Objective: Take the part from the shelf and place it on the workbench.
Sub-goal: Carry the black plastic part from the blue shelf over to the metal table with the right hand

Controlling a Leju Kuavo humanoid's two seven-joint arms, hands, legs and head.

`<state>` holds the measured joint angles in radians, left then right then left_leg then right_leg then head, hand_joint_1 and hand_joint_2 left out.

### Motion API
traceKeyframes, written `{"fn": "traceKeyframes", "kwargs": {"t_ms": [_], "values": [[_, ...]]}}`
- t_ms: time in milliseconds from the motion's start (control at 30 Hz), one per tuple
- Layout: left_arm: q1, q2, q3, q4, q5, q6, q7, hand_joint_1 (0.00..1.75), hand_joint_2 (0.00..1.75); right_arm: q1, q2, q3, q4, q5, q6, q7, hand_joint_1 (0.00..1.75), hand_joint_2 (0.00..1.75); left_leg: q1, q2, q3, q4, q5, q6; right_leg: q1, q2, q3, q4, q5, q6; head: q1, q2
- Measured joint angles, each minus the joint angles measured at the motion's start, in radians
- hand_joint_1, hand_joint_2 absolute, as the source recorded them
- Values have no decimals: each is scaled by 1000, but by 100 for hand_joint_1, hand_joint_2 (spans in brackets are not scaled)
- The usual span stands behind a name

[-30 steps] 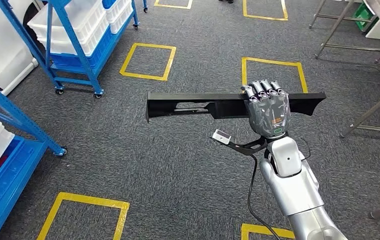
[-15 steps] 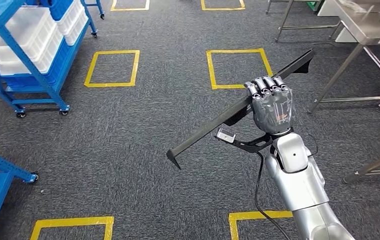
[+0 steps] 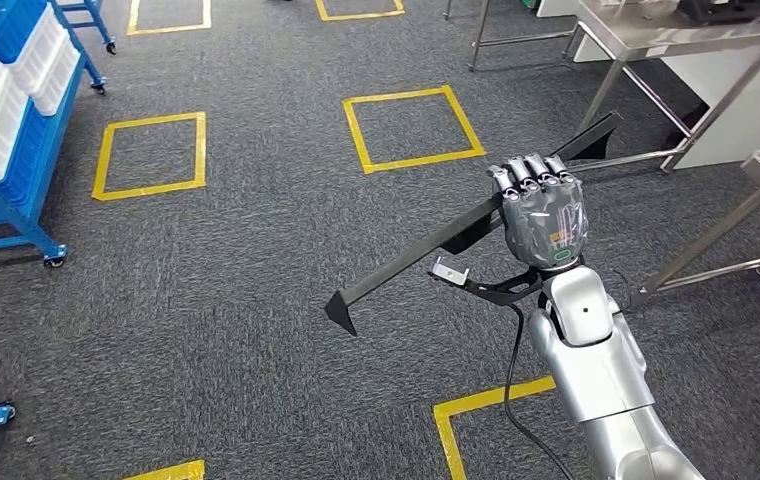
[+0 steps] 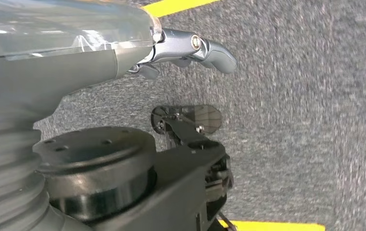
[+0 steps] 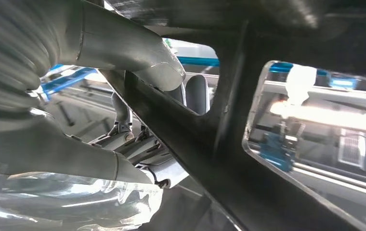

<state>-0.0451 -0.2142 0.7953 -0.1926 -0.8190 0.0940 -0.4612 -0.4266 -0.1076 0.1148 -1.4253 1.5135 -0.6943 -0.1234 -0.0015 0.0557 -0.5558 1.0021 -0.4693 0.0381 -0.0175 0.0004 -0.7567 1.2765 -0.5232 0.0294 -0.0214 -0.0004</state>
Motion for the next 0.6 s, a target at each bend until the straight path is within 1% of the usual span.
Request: {"fn": "traceKeyframes", "kwargs": {"t_ms": [33, 67, 100, 133, 167, 200, 233, 267, 300, 333, 367, 400, 433, 467, 500, 533, 567, 600], "values": [[-1, 0, 0, 0, 0, -2, 0, 0, 175, 1, 0, 0, 0, 0, 0, 3, 175, 175, 0, 13, 1, 1, -2, -2, 1, -13, 37, -63, 32, -1, 0, 0], [-1, 0, 0, 0, -1, -4, 0, 0, 175, 0, 0, 0, -1, -2, 0, 5, 175, 175, -2, 26, 3, 2, -6, -5, 5, -40, 79, -137, 56, -4, 0, 0], [-2, 0, 0, 0, -2, -5, 0, 0, 175, 0, 0, 0, -3, -4, 0, 7, 175, 175, -5, 36, 5, 3, -9, -9, 10, -63, 114, -200, 74, -10, 0, 0], [-2, 0, 0, 0, -3, -6, 0, 0, 175, 0, 0, -1, -5, -6, 0, 7, 175, 175, -8, 46, 8, 4, -13, -13, 16, -79, 134, -238, 81, -15, 0, 0], [-2, 0, 0, 0, -5, -7, 0, 0, 175, 0, 1, -2, -7, -9, -1, 4, 175, 175, -10, 56, 10, 4, -16, -18, 21, -83, 139, -251, 78, -20, 0, 0], [-3, 0, 0, 0, -6, -7, 0, 0, 175, 1, 1, -5, -9, -12, -1, 0, 175, 175, -10, 67, 13, 3, -18, -22, 23, -69, 137, -252, 80, -25, -1, 0], [-5, 0, 0, 0, -7, -7, 0, 0, 175, 2, 1, -8, -11, -16, -1, -6, 175, 175, -10, 74, 15, 4, -22, -28, 21, -55, 138, -255, 82, -30, 0, 0], [-6, 0, 0, 0, -7, -7, -1, 0, 175, 2, 2, -12, -13, -19, -2, -11, 175, 175, -8, 63, 14, 12, -32, -33, 17, -42, 139, -259, 84, -36, 0, 0], [-7, 0, 0, 0, -7, -7, -2, 0, 175, 0, 4, -14, -14, -21, -3, -16, 175, 175, -6, 38, 4, 38, -50, -38, 14, -30, 141, -262, 86, -42, -1, 0], [-7, 0, 0, 0, -7, -8, -2, 0, 175, -2, 6, -15, -15, -23, -4, -20, 175, 175, -3, 6, -14, 81, -77, -43, 10, -18, 144, -265, 88, -48, -1, 0], [-6, 0, 0, 0, -7, -8, -3, 0, 175, -5, 10, -15, -16, -24, -4, -23, 175, 175, 0, -25, -43, 146, -109, -45, 10, -6, 143, -265, 89, -51, -1, 0], [-4, 0, 0, 0, -7, -8, -3, 0, 175, -6, 13, -15, -15, -24, -5, -26, 175, 175, 2, -41, -78, 217, -139, -46, 10, 8, 143, -265, 89, -53, -1, 0], [-2, 0, 0, 0, -7, -9, -3, 0, 175, -5, 17, -15, -14, -24, -5, -30, 175, 175, 2, -48, -107, 274, -156, -48, 11, 24, 143, -264, 89, -54, -1, 0], [-1, 0, 0, 0, -7, -10, -3, 0, 175, -4, 21, -16, -13, -23, -5, -32, 175, 175, 3, -51, -126, 303, -155, -48, 11, 41, 143, -262, 89, -54, -1, 0], [0, 1, 0, 0, -7, -12, -4, 0, 175, -4, 23, -16, -12, -22, -5, -34, 175, 175, 4, -53, -125, 291, -133, -48, 11, 57, 143, -260, 89, -53, -1, 0], [0, 1, 0, 0, -7, -14, -4, 0, 175, -4, 26, -17, -12, -21, -5, -35, 175, 175, 5, -59, -108, 244, -97, -47, 10, 73, 143, -258, 88, -52, -1, 0], [-1, 1, 0, 0, -7, -16, -5, 0, 175, -5, 29, -18, -12, -20, -5, -35, 175, 175, 8, -78, -80, 171, -56, -45, 9, 87, 143, -254, 86, -49, -1, 0], [0, 2, 0, 0, -7, -18, -6, 0, 175, -6, 31, -19, -12, -18, -5, -35, 175, 175, 12, -105, -52, 105, -28, -45, 9, 101, 141, -250, 84, -45, -1, 0]]}}
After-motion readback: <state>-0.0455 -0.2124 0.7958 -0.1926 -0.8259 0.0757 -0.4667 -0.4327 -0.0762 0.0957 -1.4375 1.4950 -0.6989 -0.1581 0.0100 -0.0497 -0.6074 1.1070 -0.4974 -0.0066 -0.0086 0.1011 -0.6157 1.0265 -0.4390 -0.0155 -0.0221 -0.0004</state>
